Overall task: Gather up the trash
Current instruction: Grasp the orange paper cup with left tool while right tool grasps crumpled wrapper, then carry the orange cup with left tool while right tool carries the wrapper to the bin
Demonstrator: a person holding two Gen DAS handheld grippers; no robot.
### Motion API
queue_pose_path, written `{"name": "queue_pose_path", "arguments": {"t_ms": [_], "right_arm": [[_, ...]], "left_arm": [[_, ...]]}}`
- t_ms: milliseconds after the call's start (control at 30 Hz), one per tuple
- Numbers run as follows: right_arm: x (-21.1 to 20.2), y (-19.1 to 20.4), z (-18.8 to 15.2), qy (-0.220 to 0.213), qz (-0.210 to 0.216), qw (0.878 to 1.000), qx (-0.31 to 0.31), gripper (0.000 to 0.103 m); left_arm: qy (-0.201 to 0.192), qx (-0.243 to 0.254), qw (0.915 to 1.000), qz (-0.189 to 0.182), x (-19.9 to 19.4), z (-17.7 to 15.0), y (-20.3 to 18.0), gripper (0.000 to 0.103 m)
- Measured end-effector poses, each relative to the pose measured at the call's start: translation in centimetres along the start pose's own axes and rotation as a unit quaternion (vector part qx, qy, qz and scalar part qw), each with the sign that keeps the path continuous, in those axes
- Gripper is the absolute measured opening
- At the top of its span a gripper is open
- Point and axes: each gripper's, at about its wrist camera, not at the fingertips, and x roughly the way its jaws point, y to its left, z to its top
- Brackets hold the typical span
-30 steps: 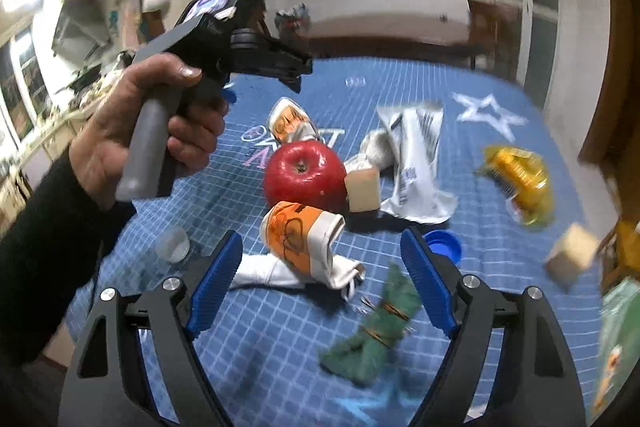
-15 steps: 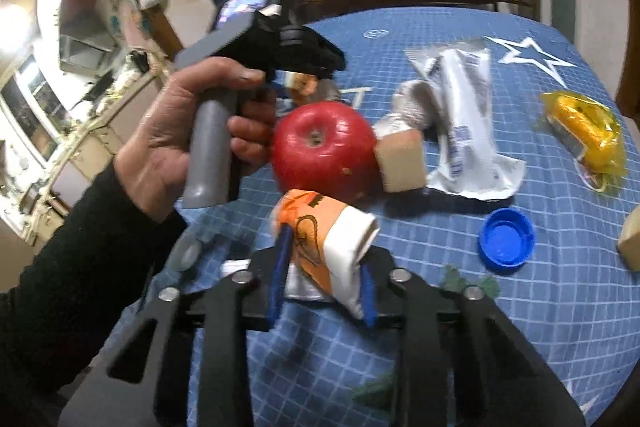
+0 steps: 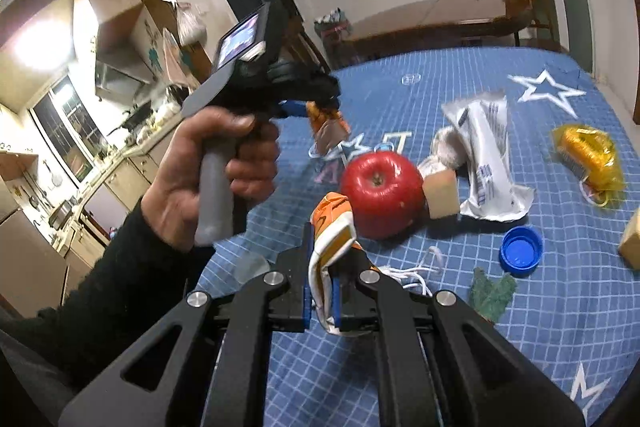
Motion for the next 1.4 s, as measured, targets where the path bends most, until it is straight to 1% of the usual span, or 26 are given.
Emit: {"name": "queue_pose_path", "arguments": {"t_ms": [100, 233, 267, 400, 500, 567, 700, 767, 867, 1100, 1267, 1400], "right_arm": [[-1.4, 0.4, 0.3, -0.021, -0.006, 1.0, -0.002, 0.006], [-3.6, 1.3, 0.1, -0.05, -0.043, 0.998, -0.015, 0.006], [-4.1, 1.4, -0.1, -0.056, -0.053, 0.997, -0.016, 0.006], [-5.7, 1.3, -1.1, -0.075, -0.093, 0.993, -0.014, 0.006], [-6.6, 0.7, -2.1, -0.077, -0.121, 0.99, -0.004, 0.006], [-7.1, 0.3, -2.8, -0.076, -0.138, 0.987, 0.003, 0.006], [-7.9, -0.7, -4.3, -0.071, -0.16, 0.984, 0.02, 0.006], [-8.6, -1.0, -5.1, -0.072, -0.178, 0.981, 0.024, 0.006], [-9.5, -1.8, -6.1, -0.076, -0.189, 0.978, 0.036, 0.006], [-11.0, -3.7, -7.2, -0.084, -0.206, 0.973, 0.064, 0.006], [-12.4, -4.2, -7.4, -0.1, -0.215, 0.969, 0.07, 0.006], [-14.0, -4.5, -7.5, -0.114, -0.227, 0.965, 0.071, 0.006]], "left_arm": [[-0.03, 0.014, 0.9994, -0.007, -3.6, -1.5, -0.5, 0.039], [-0.063, 0.036, 0.9971, -0.02, -8.0, -3.5, -1.1, 0.039], [-0.074, 0.046, 0.9959, -0.025, -9.3, -4.4, -1.5, 0.039], [-0.097, 0.079, 0.9914, -0.039, -13.2, -8.0, -3.2, 0.039], [-0.111, 0.106, 0.9874, -0.037, -15.0, -10.8, -4.7, 0.039], [-0.124, 0.126, 0.9838, -0.029, -16.1, -13.0, -5.9, 0.039], [-0.13, 0.149, 0.9798, -0.029, -16.7, -15.8, -7.5, 0.039], [-0.131, 0.158, 0.9781, -0.031, -17.0, -17.0, -8.3, 0.039], [-0.132, 0.174, 0.9754, -0.033, -17.1, -18.4, -9.6, 0.039], [-0.127, 0.2, 0.9706, -0.042, -16.8, -20.2, -12.1, 0.039], [-0.13, 0.212, 0.9674, -0.048, -17.2, -20.7, -13.7, 0.039], [-0.133, 0.227, 0.9631, -0.059, -17.7, -20.8, -15.5, 0.039]]}}
